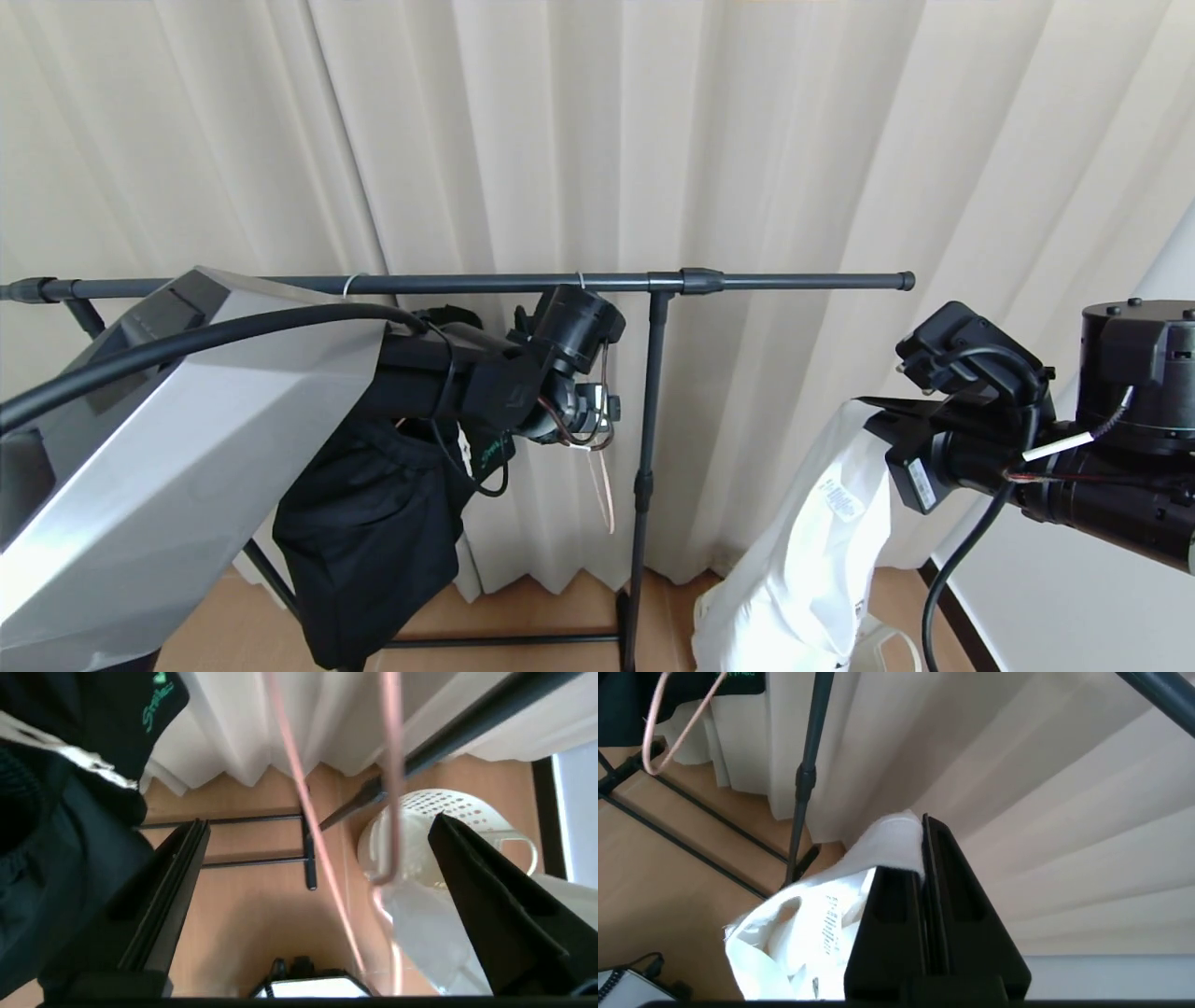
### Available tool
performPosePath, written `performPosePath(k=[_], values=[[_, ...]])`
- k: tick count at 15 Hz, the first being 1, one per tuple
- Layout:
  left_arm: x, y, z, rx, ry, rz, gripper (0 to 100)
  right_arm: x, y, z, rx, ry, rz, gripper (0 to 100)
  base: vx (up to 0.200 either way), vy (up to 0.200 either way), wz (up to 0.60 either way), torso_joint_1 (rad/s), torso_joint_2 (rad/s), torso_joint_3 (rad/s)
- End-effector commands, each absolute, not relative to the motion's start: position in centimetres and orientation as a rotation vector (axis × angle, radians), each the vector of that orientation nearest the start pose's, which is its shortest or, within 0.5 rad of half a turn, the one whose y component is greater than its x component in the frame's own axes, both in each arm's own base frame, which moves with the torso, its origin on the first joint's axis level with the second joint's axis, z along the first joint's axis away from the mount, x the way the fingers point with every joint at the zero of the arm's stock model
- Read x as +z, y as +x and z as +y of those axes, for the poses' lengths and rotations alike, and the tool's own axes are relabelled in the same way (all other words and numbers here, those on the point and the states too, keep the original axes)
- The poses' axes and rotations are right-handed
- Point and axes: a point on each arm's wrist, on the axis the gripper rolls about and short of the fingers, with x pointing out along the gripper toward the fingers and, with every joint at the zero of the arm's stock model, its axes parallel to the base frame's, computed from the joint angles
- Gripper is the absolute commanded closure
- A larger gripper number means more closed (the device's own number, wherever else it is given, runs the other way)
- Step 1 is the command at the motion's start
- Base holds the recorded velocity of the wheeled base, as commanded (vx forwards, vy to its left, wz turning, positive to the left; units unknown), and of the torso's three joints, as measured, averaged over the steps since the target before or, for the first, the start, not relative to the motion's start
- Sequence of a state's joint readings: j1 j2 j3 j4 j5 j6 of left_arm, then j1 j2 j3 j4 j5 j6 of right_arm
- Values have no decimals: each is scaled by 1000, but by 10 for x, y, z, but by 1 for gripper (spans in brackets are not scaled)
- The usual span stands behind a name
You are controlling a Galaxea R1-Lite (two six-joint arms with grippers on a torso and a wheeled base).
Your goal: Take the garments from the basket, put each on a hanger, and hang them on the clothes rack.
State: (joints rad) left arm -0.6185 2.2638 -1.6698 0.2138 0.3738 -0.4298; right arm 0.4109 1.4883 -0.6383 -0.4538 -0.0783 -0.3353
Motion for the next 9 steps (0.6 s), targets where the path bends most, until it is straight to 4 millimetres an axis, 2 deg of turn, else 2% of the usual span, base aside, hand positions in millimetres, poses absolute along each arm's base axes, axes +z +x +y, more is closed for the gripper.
performPosePath(k=[1,9], values=[[120,371,-250,-64,-22,747,0,178,222,95,391,-425,328,100,0,0,0,0,0,0],[102,379,-257,-70,5,768,0,178,220,95,393,-425,327,100,0,0,0,0,0,0]])
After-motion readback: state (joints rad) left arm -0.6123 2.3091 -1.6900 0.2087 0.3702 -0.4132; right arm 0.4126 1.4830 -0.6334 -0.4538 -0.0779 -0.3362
